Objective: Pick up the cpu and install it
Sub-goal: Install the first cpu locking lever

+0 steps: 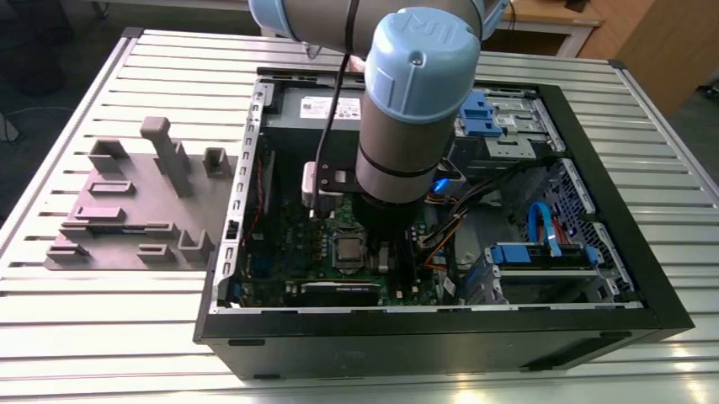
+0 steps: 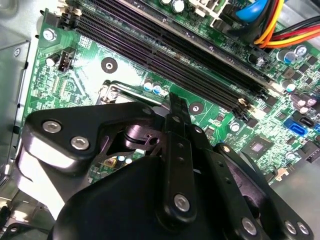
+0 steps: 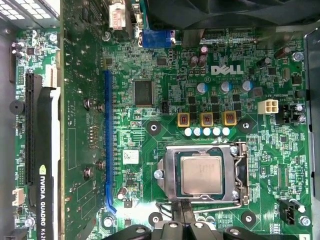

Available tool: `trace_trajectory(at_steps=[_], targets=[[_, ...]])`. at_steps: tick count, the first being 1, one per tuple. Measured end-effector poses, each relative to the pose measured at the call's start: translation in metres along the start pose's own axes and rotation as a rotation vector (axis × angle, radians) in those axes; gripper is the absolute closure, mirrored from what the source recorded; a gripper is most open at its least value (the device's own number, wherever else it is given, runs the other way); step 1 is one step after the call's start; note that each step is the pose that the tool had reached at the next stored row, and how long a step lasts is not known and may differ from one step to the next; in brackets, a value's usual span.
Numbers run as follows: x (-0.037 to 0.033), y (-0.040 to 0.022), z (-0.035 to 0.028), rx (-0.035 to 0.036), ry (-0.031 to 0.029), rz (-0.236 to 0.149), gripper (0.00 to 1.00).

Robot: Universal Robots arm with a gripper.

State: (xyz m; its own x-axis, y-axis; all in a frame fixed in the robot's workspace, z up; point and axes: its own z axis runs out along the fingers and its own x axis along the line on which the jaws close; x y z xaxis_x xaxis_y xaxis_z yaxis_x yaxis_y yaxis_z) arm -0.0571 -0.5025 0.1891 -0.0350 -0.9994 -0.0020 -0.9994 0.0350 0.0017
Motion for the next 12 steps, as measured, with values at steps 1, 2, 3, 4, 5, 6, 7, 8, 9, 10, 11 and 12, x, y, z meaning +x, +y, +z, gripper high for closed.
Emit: trace_trajectory(at_steps=[1, 2, 3, 4, 5, 6, 7, 8, 9, 10, 11, 12], targets=[[0.0000, -0.0001, 0.0002, 0.0000, -0.0002, 0.000, 0.90], [0.0000, -0.0001, 0.0005, 0.0000, -0.0004, 0.000, 0.90], [0.0000, -0.0002, 0.0008, 0.0001, -0.0008, 0.000, 0.90], [-0.0001, -0.0002, 0.0009, 0.0000, -0.0009, 0.000, 0.90], [0.0000, -0.0002, 0.0011, -0.0001, -0.0011, 0.000, 0.90], [-0.0001, -0.0002, 0.0011, -0.0001, -0.0016, 0.000, 0.90], [-0.0001, -0.0001, 0.0012, -0.0001, -0.0021, 0.000, 0.90], [-0.0001, -0.0001, 0.0012, -0.0001, -0.0024, 0.000, 0.90], [0.0000, -0.0001, 0.0012, -0.0001, -0.0027, 0.000, 0.90], [0.0000, 0.0001, 0.0012, -0.0001, -0.0033, 0.000, 0.90], [0.0000, 0.0004, 0.0012, -0.0001, -0.0040, 0.000, 0.90], [0.0001, 0.0009, 0.0012, -0.0001, -0.0051, 0.000, 0.90]])
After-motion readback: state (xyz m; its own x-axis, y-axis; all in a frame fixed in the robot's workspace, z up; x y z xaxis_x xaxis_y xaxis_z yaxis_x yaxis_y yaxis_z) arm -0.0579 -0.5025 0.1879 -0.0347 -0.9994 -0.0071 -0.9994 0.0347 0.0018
